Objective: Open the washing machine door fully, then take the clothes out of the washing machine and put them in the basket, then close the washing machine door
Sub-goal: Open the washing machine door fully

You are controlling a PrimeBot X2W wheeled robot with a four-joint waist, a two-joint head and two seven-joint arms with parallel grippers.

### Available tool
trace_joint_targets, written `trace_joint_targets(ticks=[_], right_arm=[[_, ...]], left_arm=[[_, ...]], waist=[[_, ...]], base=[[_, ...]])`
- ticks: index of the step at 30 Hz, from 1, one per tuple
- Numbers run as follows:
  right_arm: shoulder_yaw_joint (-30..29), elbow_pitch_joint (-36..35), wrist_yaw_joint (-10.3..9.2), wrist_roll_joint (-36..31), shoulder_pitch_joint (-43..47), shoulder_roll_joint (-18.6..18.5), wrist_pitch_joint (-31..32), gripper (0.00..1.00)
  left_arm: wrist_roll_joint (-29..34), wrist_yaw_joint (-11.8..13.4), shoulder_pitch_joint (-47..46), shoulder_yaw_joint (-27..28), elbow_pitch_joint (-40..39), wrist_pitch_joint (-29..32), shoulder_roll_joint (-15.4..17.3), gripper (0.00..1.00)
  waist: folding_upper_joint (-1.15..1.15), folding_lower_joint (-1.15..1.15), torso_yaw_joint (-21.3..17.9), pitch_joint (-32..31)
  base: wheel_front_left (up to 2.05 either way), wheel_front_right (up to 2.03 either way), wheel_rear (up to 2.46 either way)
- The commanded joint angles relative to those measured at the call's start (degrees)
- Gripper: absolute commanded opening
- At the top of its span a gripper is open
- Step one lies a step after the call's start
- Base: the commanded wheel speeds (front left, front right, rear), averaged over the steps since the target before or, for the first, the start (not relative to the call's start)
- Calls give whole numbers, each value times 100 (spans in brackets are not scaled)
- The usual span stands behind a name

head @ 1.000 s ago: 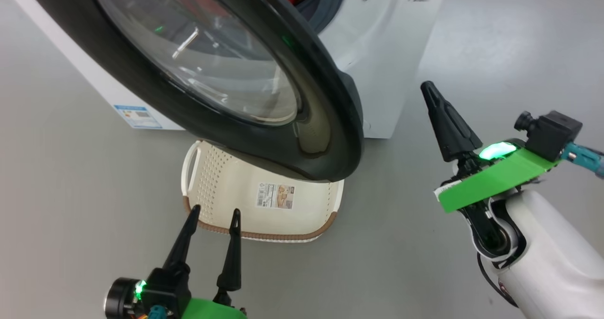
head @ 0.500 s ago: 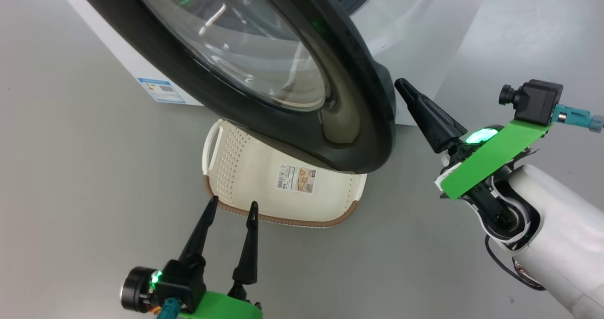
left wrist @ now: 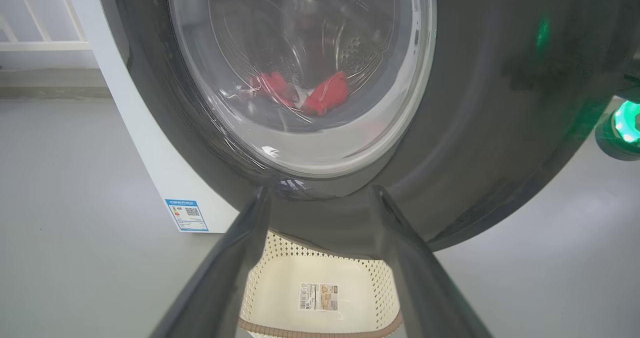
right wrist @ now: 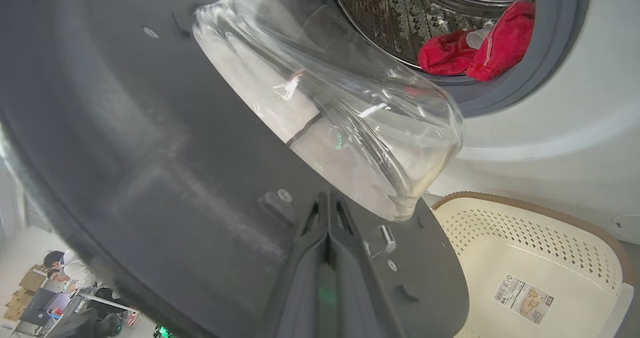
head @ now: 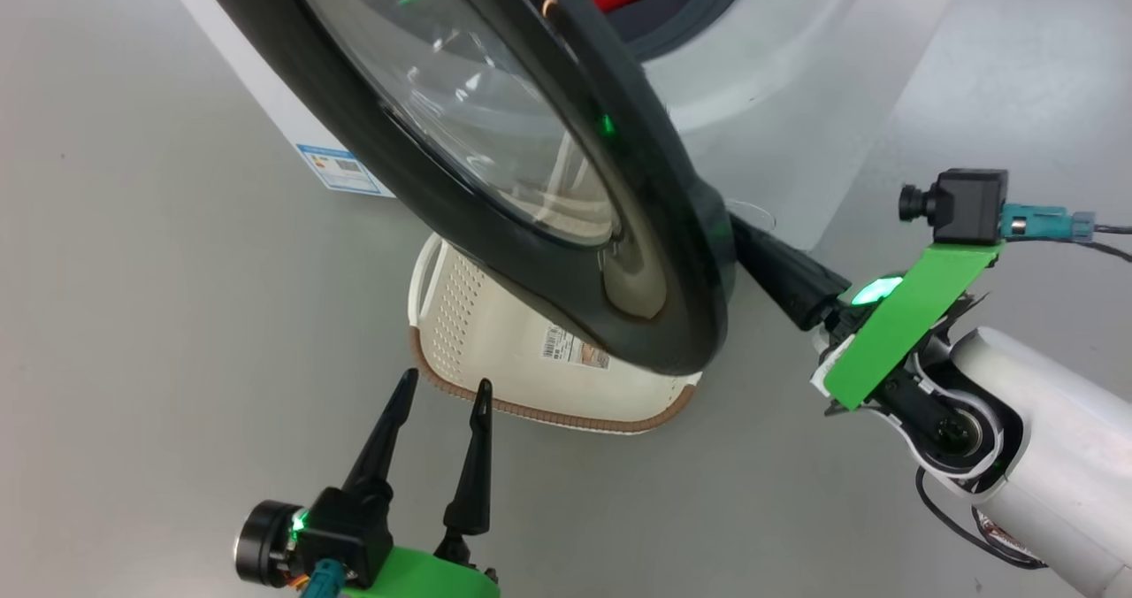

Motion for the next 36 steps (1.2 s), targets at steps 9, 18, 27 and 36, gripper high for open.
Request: trace_joint_targets(ticks=[9,18,27,36], right_arm=[[299,-342,45,123,285,54,213,0],[523,-401,45,138,461,168,340,0],[638,-379,45,159,569,294,394,0],[714,-349,45,169,673,406,427,0]], left_arm=[[-32,48,56,146,-147,-45,41,100],[-59,53,230,95,-141,-45,41,100],[-76,121,418,60,-152,-45,41,100],[-99,171,542,35,-137,-45,41,100]], waist=[[0,0,281,-236],[0,0,655,-452],[0,0,1103,-647],[0,0,1544,-807]], base=[[0,0,0],[0,0,0],[0,0,0],[0,0,0]])
